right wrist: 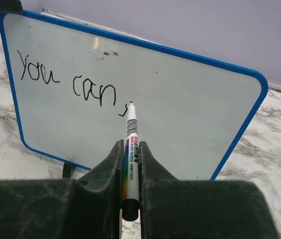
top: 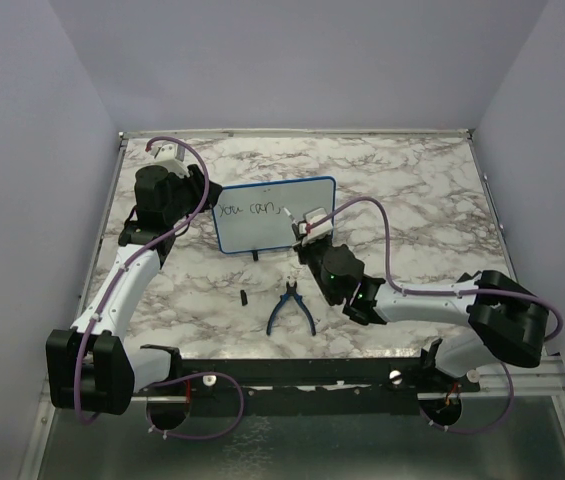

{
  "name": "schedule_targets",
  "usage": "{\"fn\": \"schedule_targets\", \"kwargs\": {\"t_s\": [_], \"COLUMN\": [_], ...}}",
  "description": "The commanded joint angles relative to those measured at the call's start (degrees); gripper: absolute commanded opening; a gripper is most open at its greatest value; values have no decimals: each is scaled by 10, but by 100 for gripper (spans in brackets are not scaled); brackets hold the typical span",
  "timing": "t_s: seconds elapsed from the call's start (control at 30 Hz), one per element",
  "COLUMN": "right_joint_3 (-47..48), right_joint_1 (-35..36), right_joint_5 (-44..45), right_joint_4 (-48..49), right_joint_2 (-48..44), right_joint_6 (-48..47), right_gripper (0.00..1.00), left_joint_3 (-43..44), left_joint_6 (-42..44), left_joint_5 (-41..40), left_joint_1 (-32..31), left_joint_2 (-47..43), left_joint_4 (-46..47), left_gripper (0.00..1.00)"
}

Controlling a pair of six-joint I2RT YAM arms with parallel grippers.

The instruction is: Write a sentence on the whiteboard

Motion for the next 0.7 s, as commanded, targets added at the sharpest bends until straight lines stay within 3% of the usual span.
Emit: {"fn": "schedule_targets", "kwargs": {"t_s": [0.0, 0.67], "right_joint_3": [8, 27], "right_joint_1": [2, -4], "right_joint_5": [36, 28], "right_joint_4": [27, 55], "right_joint_2": [17, 45], "right_joint_6": [-13, -40], "right_gripper": [1, 1], "left_joint_3": [-8, -9], "left_joint_6": [4, 3], "left_joint_5": [15, 17], "left_joint_1": [-2, -2], "left_joint_2": [-10, -8], "left_joint_4": [-10, -9], "left_gripper": [40, 40]}}
